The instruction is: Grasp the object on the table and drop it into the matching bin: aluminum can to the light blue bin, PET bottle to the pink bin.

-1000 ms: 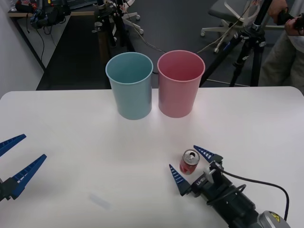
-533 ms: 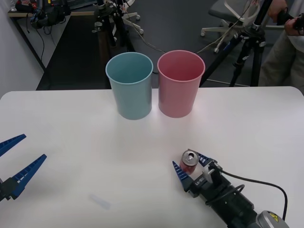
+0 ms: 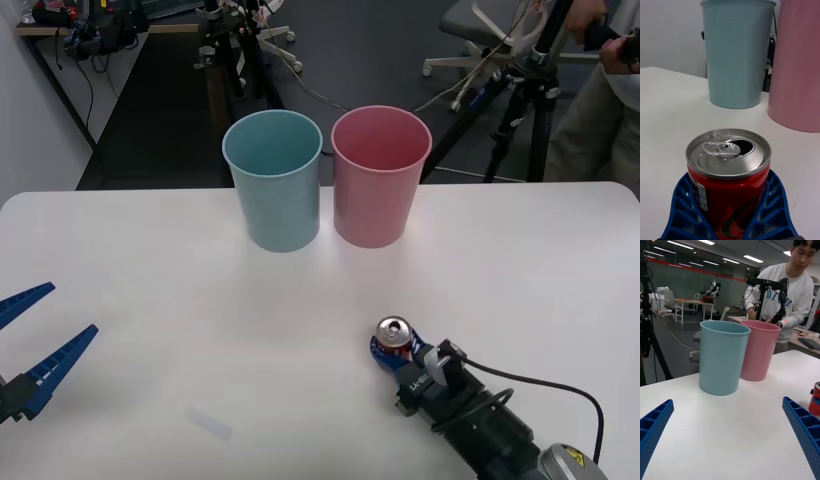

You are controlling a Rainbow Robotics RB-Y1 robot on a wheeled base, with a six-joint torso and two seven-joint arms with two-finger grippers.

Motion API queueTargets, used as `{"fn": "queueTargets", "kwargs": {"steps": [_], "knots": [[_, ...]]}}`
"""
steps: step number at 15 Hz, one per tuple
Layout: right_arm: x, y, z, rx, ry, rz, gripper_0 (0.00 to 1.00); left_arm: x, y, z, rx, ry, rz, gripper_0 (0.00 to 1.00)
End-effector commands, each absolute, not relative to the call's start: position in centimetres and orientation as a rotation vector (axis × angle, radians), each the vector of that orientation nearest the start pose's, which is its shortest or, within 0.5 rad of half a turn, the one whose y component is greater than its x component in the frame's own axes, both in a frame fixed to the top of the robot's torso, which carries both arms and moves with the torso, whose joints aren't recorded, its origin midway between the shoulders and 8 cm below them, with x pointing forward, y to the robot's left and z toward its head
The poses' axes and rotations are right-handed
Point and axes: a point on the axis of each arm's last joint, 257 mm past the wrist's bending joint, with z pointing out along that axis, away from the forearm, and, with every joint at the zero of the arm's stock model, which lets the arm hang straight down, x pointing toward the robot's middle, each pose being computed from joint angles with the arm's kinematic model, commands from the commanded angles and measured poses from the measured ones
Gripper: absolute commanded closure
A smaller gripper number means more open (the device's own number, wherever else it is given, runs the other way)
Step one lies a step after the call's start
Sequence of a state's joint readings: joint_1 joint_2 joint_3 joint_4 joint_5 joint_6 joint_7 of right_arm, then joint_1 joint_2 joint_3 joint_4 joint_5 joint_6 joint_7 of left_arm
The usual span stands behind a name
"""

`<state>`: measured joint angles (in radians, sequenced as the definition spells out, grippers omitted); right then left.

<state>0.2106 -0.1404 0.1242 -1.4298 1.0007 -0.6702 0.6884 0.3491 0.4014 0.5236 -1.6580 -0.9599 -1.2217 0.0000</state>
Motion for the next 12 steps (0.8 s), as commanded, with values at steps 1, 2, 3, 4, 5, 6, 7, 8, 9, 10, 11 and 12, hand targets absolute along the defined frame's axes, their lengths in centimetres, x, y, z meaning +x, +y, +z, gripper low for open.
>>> {"fn": "queueTargets", "kwargs": {"steps": [1,2,3,4,5,6,7,8,9,10,11,12], "knots": [[41.1,-9.8,-30.2,-0.587,1.466,0.398,1.0,34.2,33.0,-16.9,0.465,1.441,-0.567,0.0],[41.1,-9.5,-29.4,-0.572,1.461,0.426,1.0,34.2,33.0,-16.9,0.465,1.441,-0.567,0.0],[41.1,-9.3,-28.6,-0.569,1.452,0.438,1.0,34.2,33.0,-16.9,0.465,1.441,-0.567,0.0],[41.2,-9.0,-27.7,-0.572,1.442,0.435,1.0,34.2,33.0,-16.9,0.465,1.441,-0.567,0.0],[41.2,-8.9,-26.8,-0.568,1.437,0.436,1.0,34.2,33.0,-16.9,0.465,1.441,-0.567,0.0],[41.3,-8.7,-25.8,-0.569,1.43,0.437,1.0,34.2,33.0,-16.9,0.465,1.441,-0.567,0.0],[41.2,-8.4,-24.3,-0.577,1.416,0.433,1.0,34.2,33.0,-16.9,0.465,1.441,-0.567,0.0],[40.9,-8.1,-22.6,-0.578,1.402,0.438,1.0,34.2,33.0,-16.9,0.465,1.441,-0.567,0.0],[40.7,-8.0,-21.2,-0.578,1.392,0.434,1.0,34.2,33.0,-16.9,0.465,1.441,-0.567,0.0],[40.4,-7.9,-19.6,-0.581,1.379,0.428,1.0,34.2,33.0,-16.9,0.465,1.441,-0.567,0.0],[40.1,-7.7,-17.7,-0.575,1.365,0.433,1.0,34.2,33.0,-16.9,0.465,1.441,-0.567,0.0],[39.8,-7.4,-16.3,-0.569,1.352,0.445,1.0,34.2,33.0,-16.9,0.465,1.441,-0.567,0.0]]}}
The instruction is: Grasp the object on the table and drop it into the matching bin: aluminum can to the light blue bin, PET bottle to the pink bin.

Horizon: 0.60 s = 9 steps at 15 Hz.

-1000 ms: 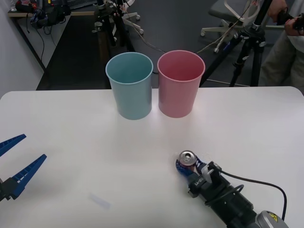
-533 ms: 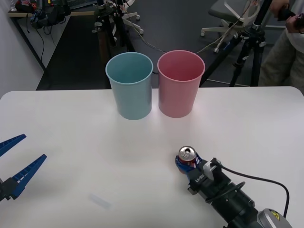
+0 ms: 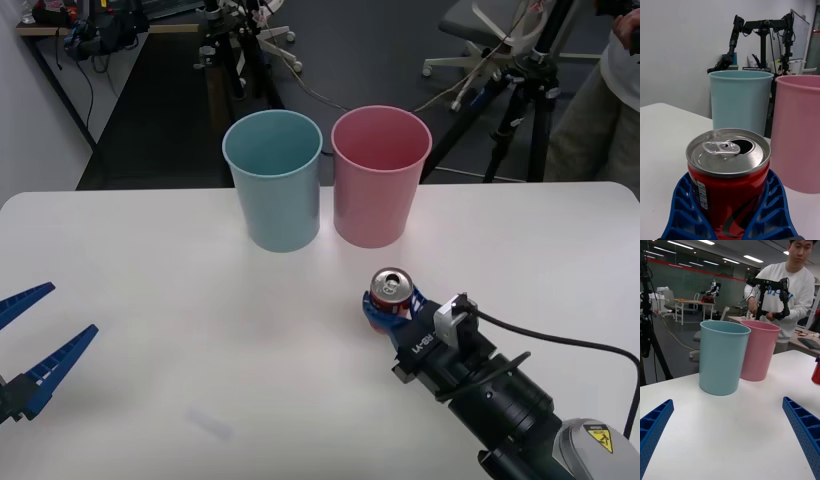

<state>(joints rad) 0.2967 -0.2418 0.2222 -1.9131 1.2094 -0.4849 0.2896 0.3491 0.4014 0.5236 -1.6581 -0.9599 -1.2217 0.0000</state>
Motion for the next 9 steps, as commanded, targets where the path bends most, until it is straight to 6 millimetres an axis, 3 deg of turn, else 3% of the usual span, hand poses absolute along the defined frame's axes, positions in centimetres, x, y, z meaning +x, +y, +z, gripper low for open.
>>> {"fn": "queueTargets", "kwargs": {"steps": [1,6,9], "knots": [[39.5,-7.3,-15.0,-0.561,1.341,0.454,1.0,34.2,33.0,-16.9,0.465,1.441,-0.567,0.0],[38.8,-6.4,-8.2,-0.485,1.275,0.511,1.0,34.2,33.0,-16.9,0.465,1.441,-0.567,0.0],[39.9,-5.4,-5.5,-0.456,1.232,0.523,1.0,34.2,33.0,-16.9,0.465,1.441,-0.567,0.0]]}}
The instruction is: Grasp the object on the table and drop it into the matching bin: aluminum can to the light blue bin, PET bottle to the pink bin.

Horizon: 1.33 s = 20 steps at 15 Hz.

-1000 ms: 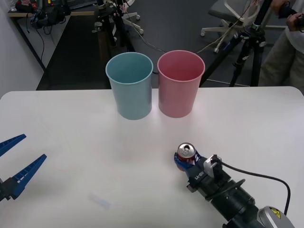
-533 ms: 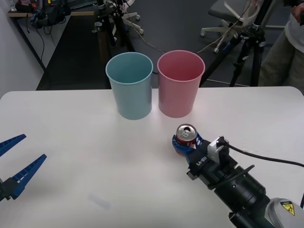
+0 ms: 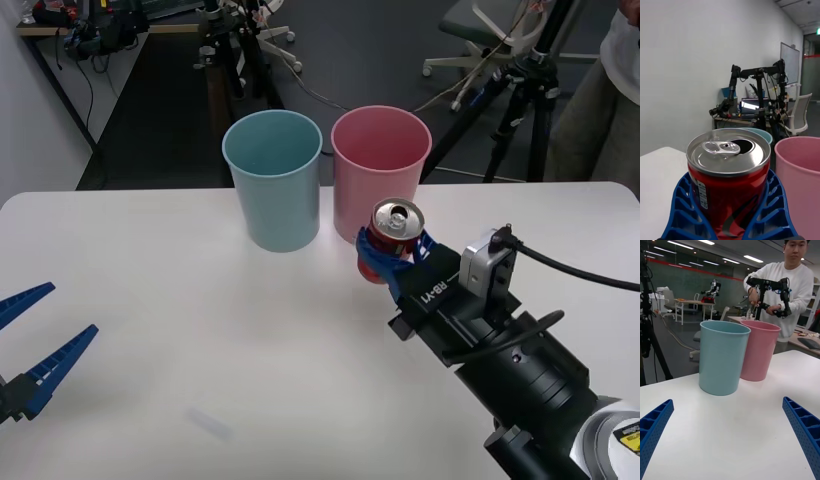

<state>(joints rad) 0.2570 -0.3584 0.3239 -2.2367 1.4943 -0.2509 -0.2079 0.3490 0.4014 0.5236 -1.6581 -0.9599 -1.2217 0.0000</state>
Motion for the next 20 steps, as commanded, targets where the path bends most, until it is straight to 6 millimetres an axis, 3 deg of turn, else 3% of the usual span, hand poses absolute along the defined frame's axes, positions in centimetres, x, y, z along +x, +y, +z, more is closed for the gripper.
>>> {"fn": "queueTargets", "kwargs": {"steps": [1,3,11,16,20], "knots": [[40.4,-5.0,-4.7,-0.448,1.216,0.533,1.0,34.2,33.0,-16.9,0.465,1.441,-0.567,0.0],[42.4,-3.8,-3.5,-0.445,1.19,0.54,1.0,34.2,33.0,-16.9,0.465,1.441,-0.567,0.0],[53.9,0.2,0.9,-0.388,1.147,0.512,1.0,34.2,33.0,-16.9,0.465,1.441,-0.567,0.0],[59.6,3.2,1.6,-0.351,1.185,0.481,1.0,34.2,33.0,-16.9,0.465,1.441,-0.567,0.0],[62.3,5.9,1.1,-0.369,1.229,0.463,1.0,34.2,33.0,-16.9,0.465,1.441,-0.567,0.0]]}}
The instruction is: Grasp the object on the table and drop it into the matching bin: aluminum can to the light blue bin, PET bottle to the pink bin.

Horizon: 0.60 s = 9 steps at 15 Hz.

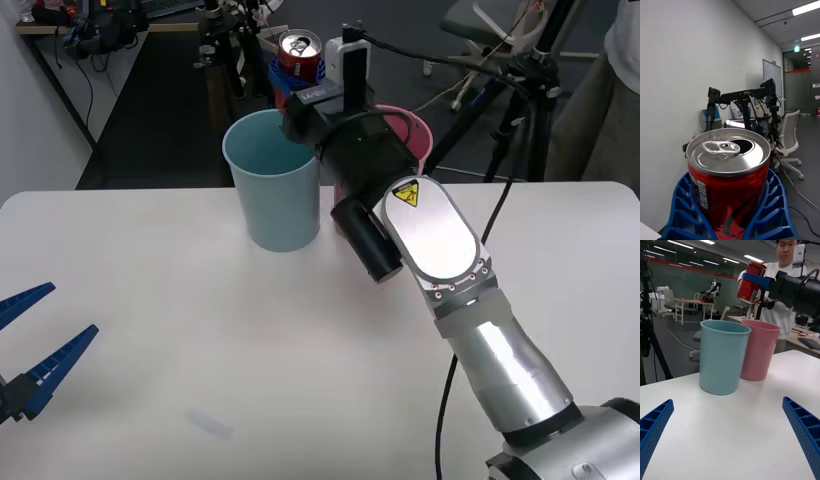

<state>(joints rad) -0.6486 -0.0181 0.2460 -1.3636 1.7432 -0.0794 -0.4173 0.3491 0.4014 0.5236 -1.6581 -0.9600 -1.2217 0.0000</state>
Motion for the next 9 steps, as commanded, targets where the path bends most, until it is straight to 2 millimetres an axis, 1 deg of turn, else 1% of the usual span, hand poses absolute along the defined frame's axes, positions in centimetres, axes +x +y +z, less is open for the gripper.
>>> {"fn": "queueTargets", "kwargs": {"steps": [1,3,5,8,9], "knots": [[62.8,6.3,0.7,-0.375,1.241,0.455,1.0,34.2,33.0,-16.9,0.465,1.441,-0.567,0.0],[64.0,6.9,-0.4,-0.387,1.277,0.435,1.0,34.2,33.0,-16.9,0.465,1.441,-0.567,0.0],[64.7,7.2,-1.1,-0.401,1.297,0.421,1.0,34.2,33.0,-16.9,0.465,1.441,-0.567,0.0],[64.8,7.3,-1.3,-0.405,1.302,0.419,1.0,34.2,33.0,-16.9,0.465,1.441,-0.567,0.0],[64.8,7.3,-1.3,-0.404,1.302,0.42,0.72,34.2,33.0,-16.9,0.465,1.441,-0.567,0.0]]}}
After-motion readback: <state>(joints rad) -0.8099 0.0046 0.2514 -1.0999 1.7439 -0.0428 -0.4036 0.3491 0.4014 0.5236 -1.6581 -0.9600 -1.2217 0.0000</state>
